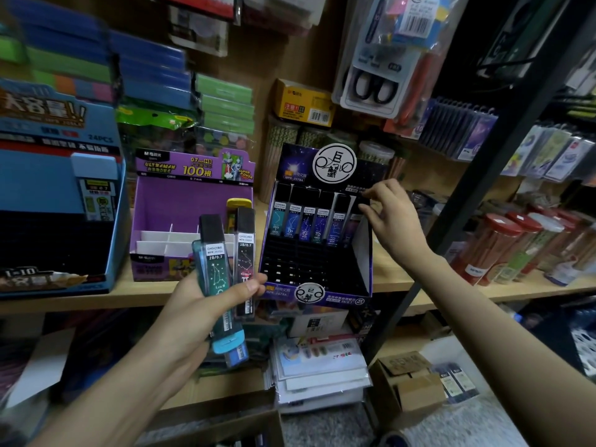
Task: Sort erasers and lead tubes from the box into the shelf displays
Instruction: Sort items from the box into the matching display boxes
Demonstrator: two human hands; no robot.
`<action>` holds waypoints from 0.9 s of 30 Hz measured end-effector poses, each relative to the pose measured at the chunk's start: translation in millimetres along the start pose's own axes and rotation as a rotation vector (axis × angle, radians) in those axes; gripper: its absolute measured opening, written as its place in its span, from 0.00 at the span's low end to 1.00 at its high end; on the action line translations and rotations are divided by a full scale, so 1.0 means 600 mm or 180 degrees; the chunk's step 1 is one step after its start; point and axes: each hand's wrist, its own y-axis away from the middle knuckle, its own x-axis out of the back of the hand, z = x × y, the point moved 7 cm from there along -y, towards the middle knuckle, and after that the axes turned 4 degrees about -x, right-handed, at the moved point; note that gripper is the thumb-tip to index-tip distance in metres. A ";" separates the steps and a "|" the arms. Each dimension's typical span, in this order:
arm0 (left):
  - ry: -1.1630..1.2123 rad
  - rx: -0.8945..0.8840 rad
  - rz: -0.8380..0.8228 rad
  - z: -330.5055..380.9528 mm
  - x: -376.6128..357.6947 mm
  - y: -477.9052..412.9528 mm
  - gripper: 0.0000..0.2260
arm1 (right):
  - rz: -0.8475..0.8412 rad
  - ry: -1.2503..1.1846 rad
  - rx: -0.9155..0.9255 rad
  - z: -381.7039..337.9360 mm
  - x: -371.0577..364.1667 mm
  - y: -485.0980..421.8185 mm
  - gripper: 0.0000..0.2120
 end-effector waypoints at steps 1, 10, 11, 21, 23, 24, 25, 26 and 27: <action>-0.0008 0.0000 -0.0004 0.000 0.000 0.000 0.19 | -0.0009 0.0142 0.0024 0.001 -0.003 -0.001 0.09; -0.0060 -0.0038 -0.0120 0.006 0.001 0.004 0.19 | 0.0111 0.0036 -0.0114 -0.038 0.009 0.024 0.12; -0.0076 -0.0041 -0.0145 0.007 0.002 0.006 0.19 | 0.0139 -0.0251 -0.0152 -0.058 0.011 0.033 0.10; 0.0087 -0.0018 -0.0477 0.006 0.011 0.034 0.22 | -0.1906 -0.3924 -0.1624 -0.257 -0.082 0.121 0.03; 0.0079 -0.0145 -0.0450 0.011 0.016 0.036 0.17 | -0.1826 -0.4073 -0.1649 -0.254 -0.067 0.103 0.03; 0.0078 -0.0206 -0.0387 0.016 0.021 0.035 0.14 | -0.1667 -0.4099 -0.1636 -0.244 -0.053 0.087 0.04; 0.0116 -0.0239 -0.0332 0.021 0.026 0.034 0.12 | -0.1413 -0.4062 -0.1601 -0.229 -0.036 0.068 0.03; 0.0156 -0.0254 -0.0291 0.025 0.030 0.032 0.13 | -0.1106 -0.3932 -0.1587 -0.211 -0.016 0.049 0.02; 0.0170 -0.0263 -0.0247 0.029 0.035 0.030 0.14 | -0.0750 -0.3687 -0.1545 -0.190 0.003 0.032 0.06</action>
